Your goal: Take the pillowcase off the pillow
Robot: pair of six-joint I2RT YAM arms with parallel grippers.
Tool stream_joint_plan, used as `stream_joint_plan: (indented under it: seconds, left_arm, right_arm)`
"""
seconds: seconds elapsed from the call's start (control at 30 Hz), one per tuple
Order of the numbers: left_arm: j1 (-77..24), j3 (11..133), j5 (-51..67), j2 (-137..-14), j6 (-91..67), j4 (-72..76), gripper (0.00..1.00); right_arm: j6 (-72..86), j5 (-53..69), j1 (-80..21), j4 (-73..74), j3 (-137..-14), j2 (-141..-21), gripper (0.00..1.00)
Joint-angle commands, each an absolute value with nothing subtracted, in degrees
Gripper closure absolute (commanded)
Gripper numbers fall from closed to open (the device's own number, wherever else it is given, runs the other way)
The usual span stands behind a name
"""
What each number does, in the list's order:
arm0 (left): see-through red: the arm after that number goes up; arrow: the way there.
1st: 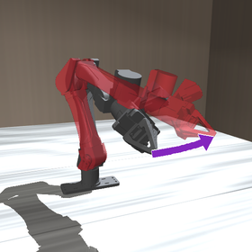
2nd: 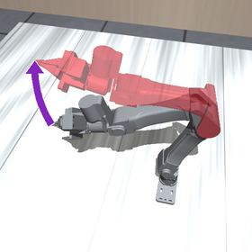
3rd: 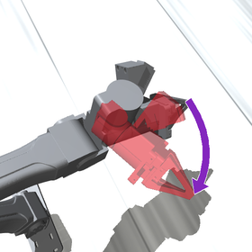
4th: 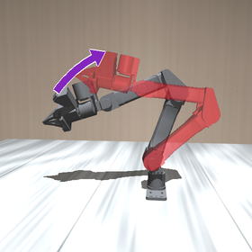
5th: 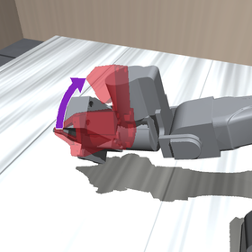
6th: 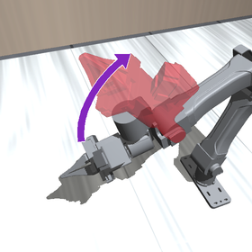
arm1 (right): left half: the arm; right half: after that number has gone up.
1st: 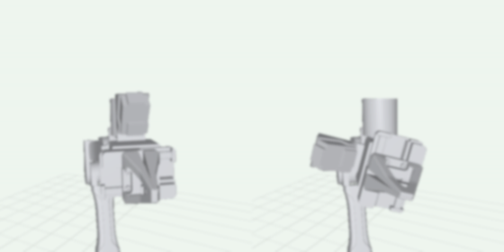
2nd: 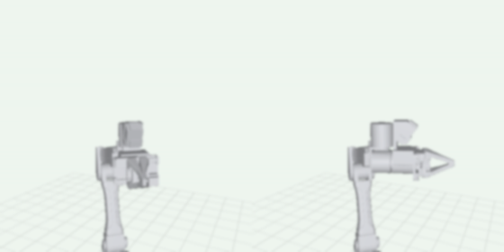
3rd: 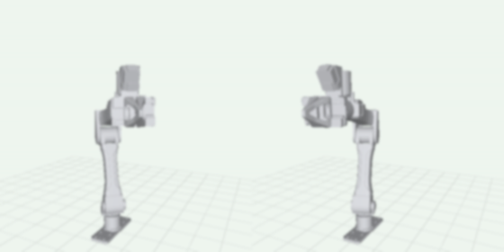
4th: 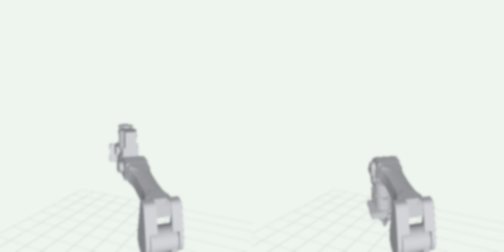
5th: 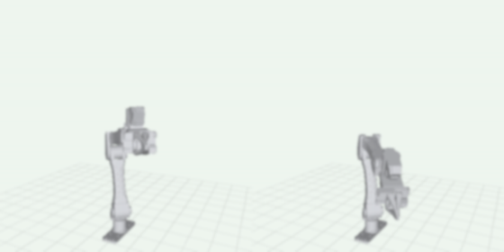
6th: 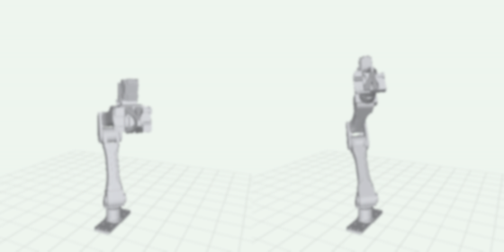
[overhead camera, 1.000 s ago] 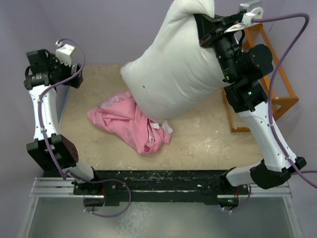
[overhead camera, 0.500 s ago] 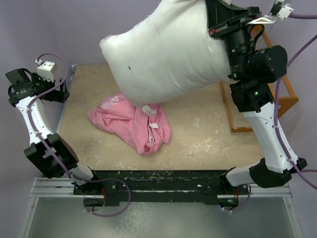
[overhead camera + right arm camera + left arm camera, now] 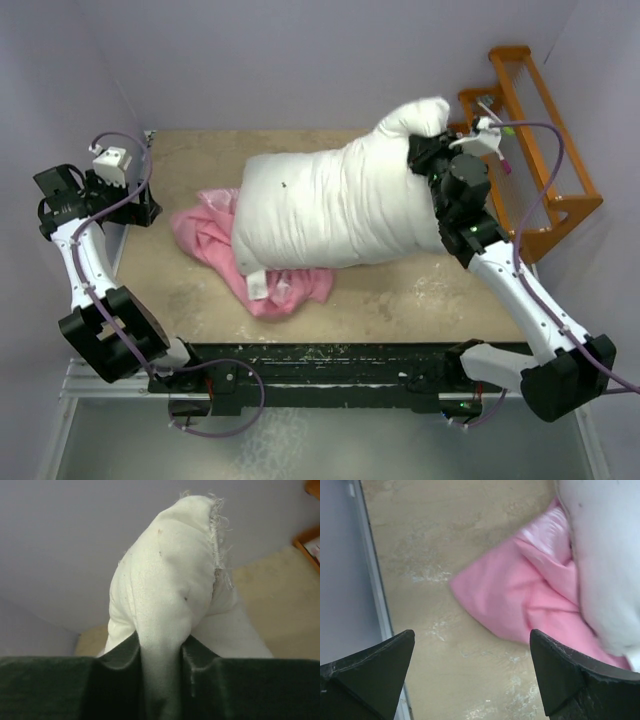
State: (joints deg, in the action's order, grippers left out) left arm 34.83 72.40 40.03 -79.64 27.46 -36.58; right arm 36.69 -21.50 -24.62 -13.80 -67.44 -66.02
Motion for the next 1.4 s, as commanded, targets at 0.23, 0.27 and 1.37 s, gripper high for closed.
stream_joint_plan:
  seconds: [0.23,0.27,1.37]
  left_arm:
    - [33.75,59.27,48.8,-73.72,26.55,-28.05,0.01]
    - [33.48,57.36,48.92,-72.65,26.02,-26.14,0.01]
    - [23.83,18.17,42.49,-49.09,6.03,8.5,0.01]
  right_arm:
    - [30.79,-24.82,-23.04,-5.19,-51.99,-60.92,0.0]
    - [30.7,-27.05,-23.03,-3.42,-50.7,-59.47,0.0]
    - [22.57,-59.56,-23.02,-2.42,-17.95,-25.45,0.0]
